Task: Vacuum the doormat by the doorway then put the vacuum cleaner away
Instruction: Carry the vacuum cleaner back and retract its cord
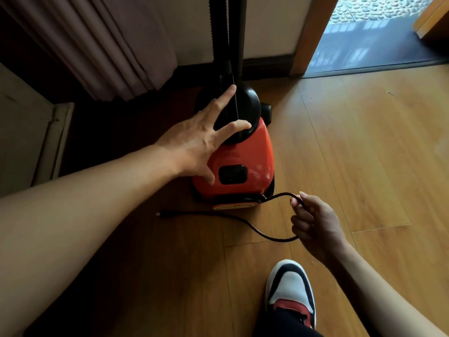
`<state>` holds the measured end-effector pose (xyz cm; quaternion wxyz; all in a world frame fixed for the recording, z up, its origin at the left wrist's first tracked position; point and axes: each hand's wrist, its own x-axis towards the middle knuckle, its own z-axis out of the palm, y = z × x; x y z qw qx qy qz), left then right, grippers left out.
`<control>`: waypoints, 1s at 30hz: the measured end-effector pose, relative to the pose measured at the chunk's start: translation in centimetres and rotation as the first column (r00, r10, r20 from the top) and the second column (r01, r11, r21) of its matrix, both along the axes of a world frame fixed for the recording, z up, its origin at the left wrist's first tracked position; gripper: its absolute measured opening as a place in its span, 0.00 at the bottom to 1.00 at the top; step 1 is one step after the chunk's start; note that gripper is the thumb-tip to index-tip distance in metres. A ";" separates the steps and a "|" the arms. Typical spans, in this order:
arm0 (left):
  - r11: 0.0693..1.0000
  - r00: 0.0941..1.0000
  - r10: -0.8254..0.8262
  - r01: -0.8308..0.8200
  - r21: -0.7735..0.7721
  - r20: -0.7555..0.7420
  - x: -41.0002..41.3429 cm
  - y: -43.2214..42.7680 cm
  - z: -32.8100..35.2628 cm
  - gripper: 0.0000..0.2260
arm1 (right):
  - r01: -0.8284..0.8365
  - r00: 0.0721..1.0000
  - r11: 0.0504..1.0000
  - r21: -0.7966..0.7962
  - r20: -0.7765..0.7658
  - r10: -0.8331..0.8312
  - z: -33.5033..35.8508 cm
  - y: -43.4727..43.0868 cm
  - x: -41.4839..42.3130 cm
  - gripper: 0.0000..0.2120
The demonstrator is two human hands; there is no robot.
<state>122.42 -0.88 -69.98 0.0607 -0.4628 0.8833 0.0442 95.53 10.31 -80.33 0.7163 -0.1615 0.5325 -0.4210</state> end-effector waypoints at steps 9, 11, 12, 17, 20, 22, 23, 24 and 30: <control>1.000 1.000 0.012 -0.012 0.003 -0.013 0.0 0.0 -0.1 0.59 | -0.192 0.979 0.951 -0.243 0.021 0.203 7.1 -0.6 5.7 0.18; 1.000 1.000 0.017 -0.017 -0.004 -0.009 0.0 0.0 -0.1 0.59 | -0.290 0.957 0.917 -0.273 -0.058 0.285 7.2 -0.4 7.6 0.18; 1.000 1.000 0.019 -0.019 -0.007 -0.006 0.0 0.0 -0.1 0.58 | -0.353 0.935 0.892 -0.282 -0.105 0.338 7.1 -0.2 8.6 0.17; 1.000 1.000 0.004 -0.004 -0.024 -0.017 0.1 0.1 -0.1 0.58 | -0.626 0.755 0.751 -0.211 -0.408 0.514 4.1 1.7 14.8 0.13; 1.000 1.000 0.016 -0.016 -0.019 -0.018 0.1 0.0 -0.2 0.60 | -0.590 0.755 0.795 -0.138 -0.443 0.483 1.3 1.8 17.3 0.14; 1.000 1.000 0.024 -0.024 -0.008 -0.008 0.1 0.1 -0.1 0.60 | -0.533 0.799 0.845 -0.026 -0.343 0.494 -0.5 1.6 18.1 0.16; 1.000 1.000 0.026 -0.026 -0.005 -0.007 0.1 0.1 -0.1 0.60 | -0.498 0.827 0.866 0.042 -0.276 0.489 -1.5 1.7 18.3 0.17; 1.000 1.000 0.027 -0.027 0.000 -0.010 0.1 0.1 -0.1 0.60 | -0.468 0.846 0.877 0.107 -0.231 0.480 -2.3 1.7 18.2 0.18; 0.999 0.999 0.035 -0.035 0.010 -0.013 0.0 0.1 -0.1 0.61 | -0.345 0.887 0.919 0.190 -0.254 0.386 -6.2 1.6 14.2 0.17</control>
